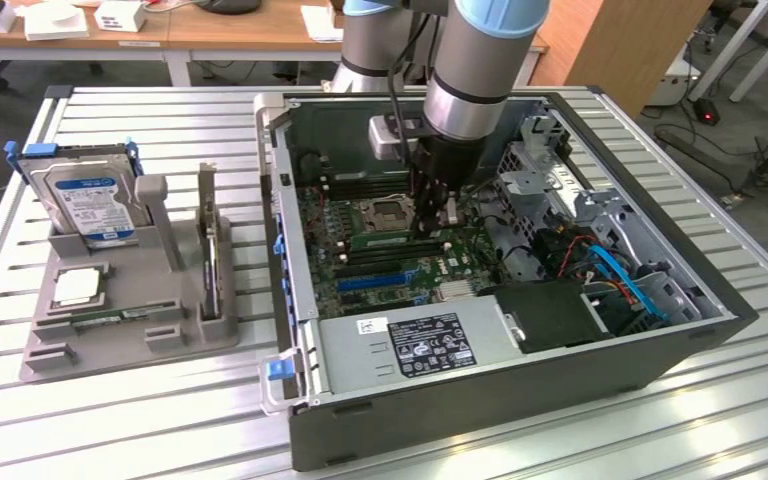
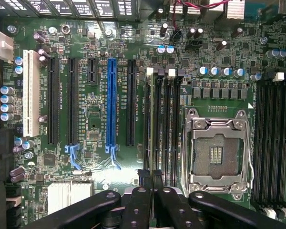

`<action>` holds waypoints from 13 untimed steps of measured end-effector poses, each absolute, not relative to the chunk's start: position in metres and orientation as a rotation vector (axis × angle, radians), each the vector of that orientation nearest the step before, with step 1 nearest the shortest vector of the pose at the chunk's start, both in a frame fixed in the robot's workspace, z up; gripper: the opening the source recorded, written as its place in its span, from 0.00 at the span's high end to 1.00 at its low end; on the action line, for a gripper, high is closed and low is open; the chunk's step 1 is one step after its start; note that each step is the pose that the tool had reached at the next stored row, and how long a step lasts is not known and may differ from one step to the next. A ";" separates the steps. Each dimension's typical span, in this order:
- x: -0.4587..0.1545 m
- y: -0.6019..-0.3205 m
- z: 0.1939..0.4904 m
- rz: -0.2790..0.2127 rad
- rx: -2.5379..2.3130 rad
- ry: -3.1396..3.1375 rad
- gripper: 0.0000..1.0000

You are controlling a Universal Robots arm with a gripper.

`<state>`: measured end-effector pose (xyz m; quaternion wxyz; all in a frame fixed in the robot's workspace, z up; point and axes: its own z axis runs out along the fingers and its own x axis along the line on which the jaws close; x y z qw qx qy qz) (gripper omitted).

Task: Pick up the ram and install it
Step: 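Insert the ram into the slot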

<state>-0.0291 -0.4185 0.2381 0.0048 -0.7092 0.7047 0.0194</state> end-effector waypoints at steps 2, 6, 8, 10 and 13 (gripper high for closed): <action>-0.029 -0.418 0.237 0.061 -2.221 2.207 0.89; -0.029 -0.419 0.235 0.061 -2.221 2.207 0.89; -0.029 -0.419 0.235 0.060 -2.221 2.207 0.89; -0.029 -0.419 0.234 0.061 -2.221 2.207 0.89; -0.029 -0.419 0.233 0.061 -2.221 2.207 0.89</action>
